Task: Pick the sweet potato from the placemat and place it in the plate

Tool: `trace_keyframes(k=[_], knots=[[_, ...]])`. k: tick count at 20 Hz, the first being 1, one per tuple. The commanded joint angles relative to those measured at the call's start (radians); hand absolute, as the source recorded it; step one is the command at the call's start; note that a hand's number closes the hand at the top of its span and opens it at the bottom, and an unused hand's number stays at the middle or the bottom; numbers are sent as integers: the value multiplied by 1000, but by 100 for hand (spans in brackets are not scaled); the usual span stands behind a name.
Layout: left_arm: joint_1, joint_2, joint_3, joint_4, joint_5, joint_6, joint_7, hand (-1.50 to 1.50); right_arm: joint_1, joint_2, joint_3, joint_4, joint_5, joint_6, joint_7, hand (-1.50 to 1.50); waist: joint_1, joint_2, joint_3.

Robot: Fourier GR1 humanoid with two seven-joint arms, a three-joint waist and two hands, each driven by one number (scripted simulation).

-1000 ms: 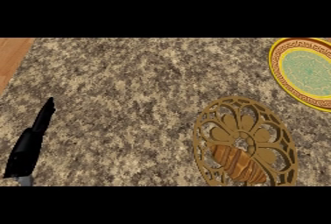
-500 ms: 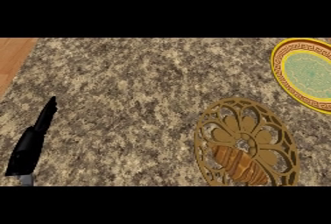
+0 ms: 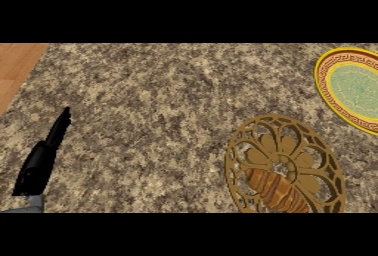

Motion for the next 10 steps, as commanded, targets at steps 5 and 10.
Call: trace_keyframes(k=[5,10], knots=[[-8,-21,-30,10,-23,6,-4,0,-180,49,120,110,48,119,-50,150,17,-3,-5],[-16,-30,-23,11,-19,12,20,0,-216,123,227,165,130,98,-58,150,-3,-5,-5]])
